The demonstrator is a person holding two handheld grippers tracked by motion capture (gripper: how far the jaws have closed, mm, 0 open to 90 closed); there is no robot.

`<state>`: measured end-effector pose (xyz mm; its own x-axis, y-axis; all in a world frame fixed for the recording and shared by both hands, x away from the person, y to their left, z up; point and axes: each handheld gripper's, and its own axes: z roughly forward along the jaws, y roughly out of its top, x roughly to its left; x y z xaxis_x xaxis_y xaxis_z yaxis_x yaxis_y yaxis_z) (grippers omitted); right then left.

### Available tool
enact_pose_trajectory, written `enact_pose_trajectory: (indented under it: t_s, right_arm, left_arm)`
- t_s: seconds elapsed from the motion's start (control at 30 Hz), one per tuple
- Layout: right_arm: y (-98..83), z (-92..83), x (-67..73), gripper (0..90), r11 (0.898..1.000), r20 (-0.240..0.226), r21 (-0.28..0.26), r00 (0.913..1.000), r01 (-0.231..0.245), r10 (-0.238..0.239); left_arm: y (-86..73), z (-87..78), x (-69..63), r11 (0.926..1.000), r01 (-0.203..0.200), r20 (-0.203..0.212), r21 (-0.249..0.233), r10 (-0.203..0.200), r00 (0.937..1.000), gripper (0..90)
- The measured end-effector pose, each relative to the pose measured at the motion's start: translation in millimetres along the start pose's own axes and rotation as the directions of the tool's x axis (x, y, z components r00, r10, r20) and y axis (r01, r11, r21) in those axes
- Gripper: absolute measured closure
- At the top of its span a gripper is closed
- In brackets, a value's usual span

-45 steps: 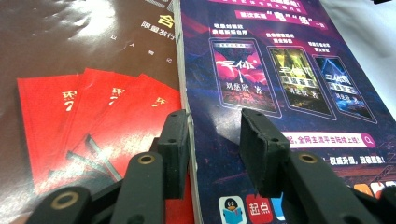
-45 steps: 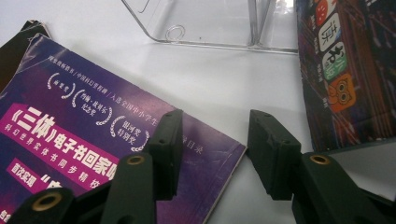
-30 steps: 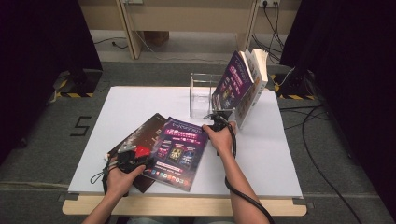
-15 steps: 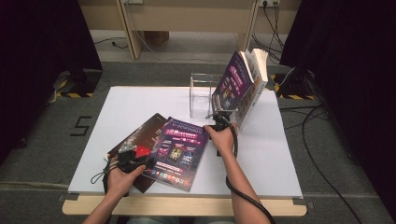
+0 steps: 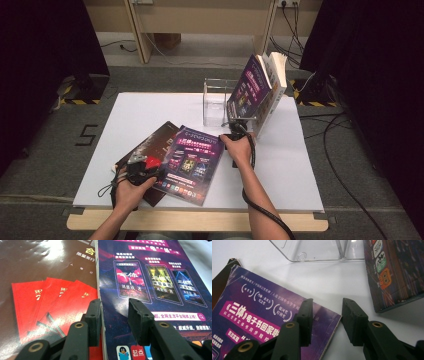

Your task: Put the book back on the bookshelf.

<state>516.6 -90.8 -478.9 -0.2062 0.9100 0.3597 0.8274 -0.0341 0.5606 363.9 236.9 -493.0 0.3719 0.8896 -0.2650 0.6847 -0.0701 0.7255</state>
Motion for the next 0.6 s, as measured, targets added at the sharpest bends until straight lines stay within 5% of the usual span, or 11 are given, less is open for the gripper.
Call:
enact_pose_trajectory:
  t_s: [0.6]
  right_arm:
    - [-1.1, -2.3, 0.2, 66.3, 1.000, 0.016, 0.002, 0.9999, -0.004, 0.004]
  left_arm:
    - [-0.1, -0.2, -0.3, 1.0000, -0.008, -0.003, -0.001, 0.008, 1.0000, 63.0]
